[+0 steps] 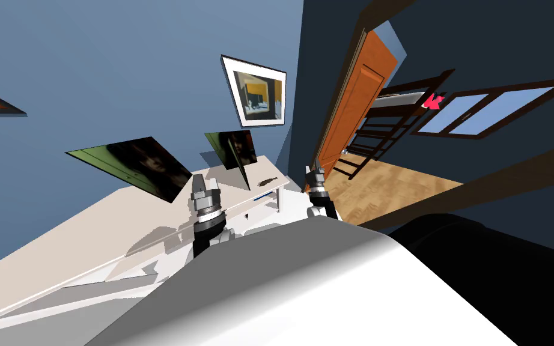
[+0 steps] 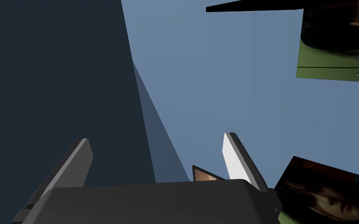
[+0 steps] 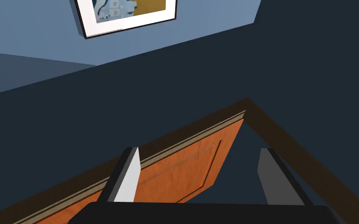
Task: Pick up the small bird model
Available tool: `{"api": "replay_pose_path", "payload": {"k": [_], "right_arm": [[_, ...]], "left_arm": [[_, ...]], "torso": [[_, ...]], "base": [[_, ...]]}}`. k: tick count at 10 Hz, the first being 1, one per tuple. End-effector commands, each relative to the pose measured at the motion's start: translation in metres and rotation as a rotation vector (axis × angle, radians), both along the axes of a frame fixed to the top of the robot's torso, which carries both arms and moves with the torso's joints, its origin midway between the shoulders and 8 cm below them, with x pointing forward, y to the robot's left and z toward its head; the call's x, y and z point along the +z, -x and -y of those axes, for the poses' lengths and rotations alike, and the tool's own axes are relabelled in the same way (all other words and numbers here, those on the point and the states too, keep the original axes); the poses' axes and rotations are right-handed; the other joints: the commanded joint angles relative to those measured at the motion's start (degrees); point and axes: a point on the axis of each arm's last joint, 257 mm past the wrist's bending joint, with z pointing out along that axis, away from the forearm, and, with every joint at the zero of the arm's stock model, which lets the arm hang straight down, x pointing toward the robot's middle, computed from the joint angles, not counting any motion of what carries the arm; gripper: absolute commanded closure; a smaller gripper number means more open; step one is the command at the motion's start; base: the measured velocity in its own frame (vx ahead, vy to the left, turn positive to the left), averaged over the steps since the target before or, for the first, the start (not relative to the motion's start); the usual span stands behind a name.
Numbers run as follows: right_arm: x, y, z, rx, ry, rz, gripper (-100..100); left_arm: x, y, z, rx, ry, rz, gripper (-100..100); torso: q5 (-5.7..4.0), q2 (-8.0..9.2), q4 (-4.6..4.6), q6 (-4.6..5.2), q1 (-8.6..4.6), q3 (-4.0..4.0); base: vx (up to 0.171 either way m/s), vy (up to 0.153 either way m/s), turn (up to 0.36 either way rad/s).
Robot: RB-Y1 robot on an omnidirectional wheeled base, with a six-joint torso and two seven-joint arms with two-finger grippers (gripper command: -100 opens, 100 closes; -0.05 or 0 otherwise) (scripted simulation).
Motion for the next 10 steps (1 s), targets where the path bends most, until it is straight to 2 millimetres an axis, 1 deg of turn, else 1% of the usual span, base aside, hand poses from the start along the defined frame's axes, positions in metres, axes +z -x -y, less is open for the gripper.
{"api": "replay_pose_path", "payload": {"k": [1,3,4,6,7,9,10], "right_arm": [[-0.004,0.000,0.001,0.003,0.052,-0.013,-100],[-0.012,0.000,0.007,-0.006,0.137,-0.037,-100],[-0.013,0.000,0.006,-0.002,0.145,-0.038,-100],[-0.024,0.000,0.018,-0.025,0.253,-0.069,-100],[-0.024,0.000,0.017,-0.020,0.261,-0.069,-100],[-0.039,0.001,0.033,-0.054,0.386,-0.106,-100],[-0.039,0.000,0.033,-0.051,0.394,-0.107,-100]], "left_arm": [[0.000,0.000,0.000,0.000,0.000,0.000,0],[0.000,0.000,0.000,0.000,0.000,0.000,0],[0.000,0.000,0.000,0.000,0.000,0.000,0],[0.000,0.000,0.000,0.000,0.000,0.000,0],[0.000,0.000,0.000,0.000,0.000,0.000,0],[0.000,0.000,0.000,0.000,0.000,0.000,0],[0.000,0.000,0.000,0.000,0.000,0.000,0]], "torso": [[0.00,0.00,0.00,0.00,0.00,0.00],[0.01,0.06,0.01,-0.01,0.07,0.03],[0.03,0.08,0.02,-0.01,0.12,0.05],[0.03,0.10,0.02,-0.01,0.12,0.05],[0.03,0.10,0.02,-0.02,0.16,0.06],[0.03,0.08,0.02,-0.01,0.13,0.05],[0.04,0.11,0.02,-0.01,0.18,0.06]], "base": [[-0.005,0.016,0.069],[-0.020,0.036,0.110],[-0.021,0.035,0.043],[-0.027,0.046,0.144],[-0.021,0.038,0.057],[-0.023,0.052,0.172],[-0.025,0.044,0.092]]}}
